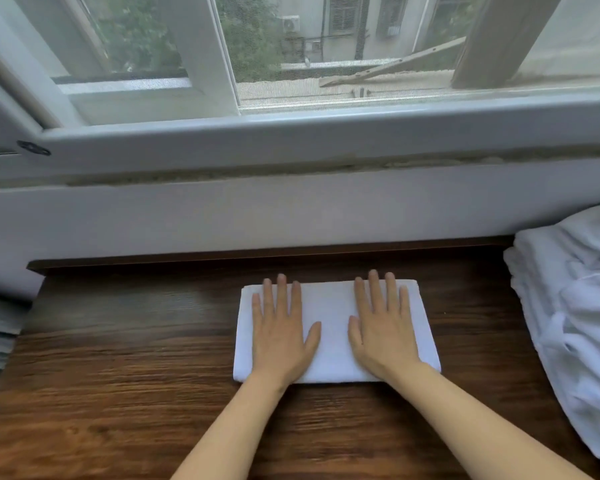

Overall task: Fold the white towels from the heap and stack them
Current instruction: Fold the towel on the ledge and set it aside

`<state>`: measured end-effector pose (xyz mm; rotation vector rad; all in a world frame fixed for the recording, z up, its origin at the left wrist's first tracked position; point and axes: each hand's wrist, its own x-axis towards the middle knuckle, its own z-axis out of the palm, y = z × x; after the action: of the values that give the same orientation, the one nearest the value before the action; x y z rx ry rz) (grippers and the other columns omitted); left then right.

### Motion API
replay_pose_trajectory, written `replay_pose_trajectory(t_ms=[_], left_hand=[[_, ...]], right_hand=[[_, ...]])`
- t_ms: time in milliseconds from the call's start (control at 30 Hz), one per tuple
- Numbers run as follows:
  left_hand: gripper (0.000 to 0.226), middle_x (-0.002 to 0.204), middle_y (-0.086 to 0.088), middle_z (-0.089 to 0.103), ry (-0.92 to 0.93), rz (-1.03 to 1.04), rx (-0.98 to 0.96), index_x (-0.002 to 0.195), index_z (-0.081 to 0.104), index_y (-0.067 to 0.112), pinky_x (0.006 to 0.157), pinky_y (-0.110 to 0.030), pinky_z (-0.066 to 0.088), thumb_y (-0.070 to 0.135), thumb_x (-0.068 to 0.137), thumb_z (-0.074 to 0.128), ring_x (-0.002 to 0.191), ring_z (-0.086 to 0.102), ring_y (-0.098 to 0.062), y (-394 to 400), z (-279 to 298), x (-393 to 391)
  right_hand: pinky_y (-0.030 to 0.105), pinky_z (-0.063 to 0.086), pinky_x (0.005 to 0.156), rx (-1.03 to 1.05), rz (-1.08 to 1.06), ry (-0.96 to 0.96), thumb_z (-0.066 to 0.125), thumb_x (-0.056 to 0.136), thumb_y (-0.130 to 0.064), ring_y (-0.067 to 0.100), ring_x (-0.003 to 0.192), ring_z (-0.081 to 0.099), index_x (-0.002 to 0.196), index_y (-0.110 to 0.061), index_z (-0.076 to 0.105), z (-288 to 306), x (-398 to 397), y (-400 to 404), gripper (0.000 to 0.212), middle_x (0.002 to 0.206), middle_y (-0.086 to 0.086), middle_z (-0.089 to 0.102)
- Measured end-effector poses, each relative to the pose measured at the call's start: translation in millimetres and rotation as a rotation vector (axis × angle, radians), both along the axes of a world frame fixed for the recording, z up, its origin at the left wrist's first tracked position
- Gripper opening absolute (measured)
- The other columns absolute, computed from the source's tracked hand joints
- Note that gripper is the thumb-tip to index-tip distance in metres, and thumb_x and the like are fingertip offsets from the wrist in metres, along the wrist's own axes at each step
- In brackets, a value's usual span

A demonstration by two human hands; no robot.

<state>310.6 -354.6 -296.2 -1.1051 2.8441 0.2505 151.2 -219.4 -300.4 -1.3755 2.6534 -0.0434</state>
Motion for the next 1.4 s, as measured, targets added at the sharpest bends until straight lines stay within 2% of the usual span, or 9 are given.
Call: replay_pose_trajectory(t_ms=[100, 267, 433, 567, 733, 867, 1033, 1167, 1400], left_hand=[[0.081, 0.171, 0.000, -0.015, 0.003, -0.138, 0.071, 0.163, -0.006, 0.026, 0.125, -0.051, -0.011, 0.068, 0.097, 0.014, 0.154, -0.025, -0.022, 14, -5, -3], [0.085, 0.171, 0.000, -0.001, 0.025, 0.019, -0.016, 0.164, 0.007, 0.029, 0.127, -0.049, -0.004, 0.074, 0.094, 0.020, 0.158, -0.008, -0.023, -15, -13, 23], [0.088, 0.171, -0.010, 0.003, 0.062, 0.278, 0.067, 0.164, 0.002, 0.016, 0.127, -0.046, 0.011, 0.070, 0.098, 0.026, 0.157, 0.005, -0.032, -22, -7, 43], [0.080, 0.138, -0.015, 0.053, 0.130, 0.591, 0.047, 0.143, 0.041, 0.005, 0.103, -0.044, 0.041, 0.068, 0.094, 0.046, 0.126, 0.050, -0.033, -10, 13, 32], [0.076, 0.127, -0.015, 0.058, 0.204, 0.779, 0.347, 0.125, 0.053, 0.005, 0.097, -0.047, 0.051, 0.069, 0.085, 0.061, 0.119, 0.057, -0.035, -23, 20, 21], [0.056, 0.127, -0.012, 0.059, 0.251, 0.713, 0.421, 0.126, 0.051, 0.005, 0.092, -0.042, 0.051, 0.052, 0.096, 0.059, 0.117, 0.059, -0.032, -31, 30, 19], [0.047, 0.116, -0.005, 0.062, 0.495, 0.731, 0.604, 0.116, 0.037, 0.013, 0.083, -0.040, 0.054, 0.039, 0.094, 0.069, 0.106, 0.065, -0.029, -77, 39, 60], [0.043, 0.110, 0.000, 0.062, 0.578, 0.770, 0.472, 0.119, 0.035, 0.021, 0.081, -0.043, 0.056, 0.035, 0.096, 0.068, 0.092, 0.064, -0.022, -137, 45, 135], [0.038, 0.124, -0.011, 0.056, 0.387, 0.704, 0.085, 0.136, 0.040, 0.018, 0.080, -0.042, 0.048, 0.033, 0.103, 0.051, 0.108, 0.062, -0.034, -261, 38, 239]], right_hand=[[0.050, -0.010, 0.126, -0.016, 0.158, -0.077, 0.020, 0.101, -0.054, 0.024, 0.158, -0.014, 0.165, -0.029, -0.002, -11, 15, -4, 0.072, 0.173, 0.004, -0.010], [0.050, -0.006, 0.127, 0.025, 0.032, -0.028, 0.017, 0.099, -0.062, 0.022, 0.159, -0.013, 0.164, -0.036, -0.006, -12, -13, 20, 0.073, 0.172, -0.001, -0.010], [0.052, 0.012, 0.127, -0.023, -0.109, -0.036, 0.023, 0.102, -0.050, 0.022, 0.160, 0.003, 0.165, -0.020, 0.011, -2, -26, 44, 0.071, 0.173, 0.006, 0.008], [0.055, 0.042, 0.106, -0.192, -0.404, -0.109, 0.058, 0.096, -0.044, 0.041, 0.136, 0.041, 0.154, -0.006, 0.032, 13, -22, 36, 0.075, 0.151, 0.022, 0.042], [0.055, 0.050, 0.099, -0.135, -0.776, -0.421, 0.069, 0.085, -0.061, 0.047, 0.120, 0.056, 0.134, 0.002, 0.042, 21, -48, 23, 0.084, 0.132, 0.026, 0.056], [0.054, 0.054, 0.094, -0.136, -0.771, -0.496, 0.066, 0.082, -0.065, 0.044, 0.111, 0.059, 0.119, -0.001, 0.060, 21, -46, 9, 0.074, 0.121, 0.022, 0.062], [0.049, 0.054, 0.078, -0.309, -0.611, -0.532, 0.066, 0.096, -0.039, 0.048, 0.102, 0.063, 0.128, 0.004, 0.040, 41, -2, -40, 0.060, 0.114, 0.025, 0.062], [0.041, 0.049, 0.071, -0.363, -0.510, -0.628, 0.062, 0.100, -0.036, 0.040, 0.093, 0.062, 0.127, 0.002, 0.039, 44, 69, -105, 0.052, 0.107, 0.014, 0.058], [0.042, 0.052, 0.070, -0.404, -0.444, -0.677, 0.050, 0.102, -0.022, 0.036, 0.082, 0.059, 0.120, -0.002, 0.036, 35, 190, -231, 0.031, 0.097, 0.011, 0.055]])
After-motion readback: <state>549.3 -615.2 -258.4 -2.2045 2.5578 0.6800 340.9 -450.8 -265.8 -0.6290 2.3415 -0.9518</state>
